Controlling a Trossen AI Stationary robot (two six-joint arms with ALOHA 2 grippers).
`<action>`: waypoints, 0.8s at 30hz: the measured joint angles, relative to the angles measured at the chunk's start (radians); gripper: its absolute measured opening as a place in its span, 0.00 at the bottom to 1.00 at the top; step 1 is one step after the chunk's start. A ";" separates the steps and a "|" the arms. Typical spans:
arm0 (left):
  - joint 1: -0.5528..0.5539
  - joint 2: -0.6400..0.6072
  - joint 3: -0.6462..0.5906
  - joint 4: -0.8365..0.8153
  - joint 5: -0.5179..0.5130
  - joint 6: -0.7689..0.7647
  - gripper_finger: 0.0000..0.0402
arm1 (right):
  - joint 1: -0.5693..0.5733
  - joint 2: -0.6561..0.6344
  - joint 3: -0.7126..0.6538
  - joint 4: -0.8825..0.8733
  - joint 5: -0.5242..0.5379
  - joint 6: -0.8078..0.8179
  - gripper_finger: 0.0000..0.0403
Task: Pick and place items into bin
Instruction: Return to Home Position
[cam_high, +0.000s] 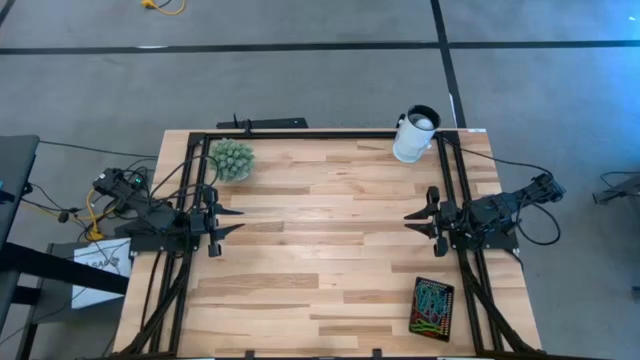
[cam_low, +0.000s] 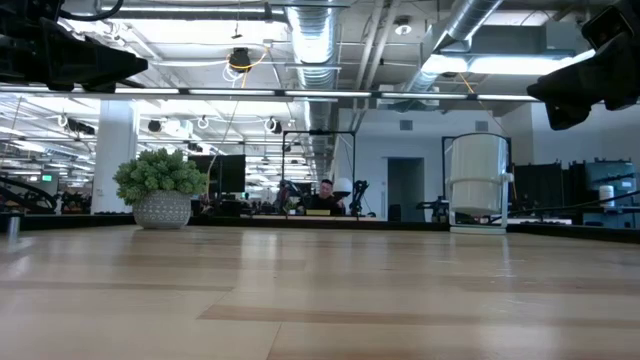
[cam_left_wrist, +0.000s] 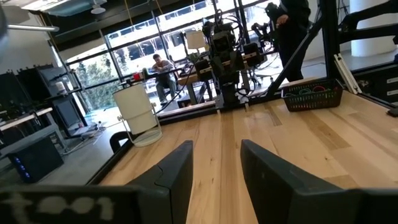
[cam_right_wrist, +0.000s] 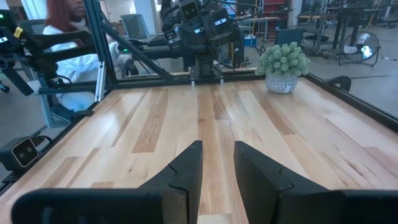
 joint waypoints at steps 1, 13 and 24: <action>0.000 0.000 0.000 0.000 0.000 0.001 0.31 | 0.000 0.000 0.000 0.000 0.000 0.000 0.21; 0.000 0.000 0.000 0.000 0.000 0.006 0.31 | 0.000 0.000 0.000 0.000 0.000 0.000 0.21; 0.000 0.000 0.000 0.000 0.000 0.000 0.31 | 0.000 0.000 0.000 0.000 0.000 0.000 0.21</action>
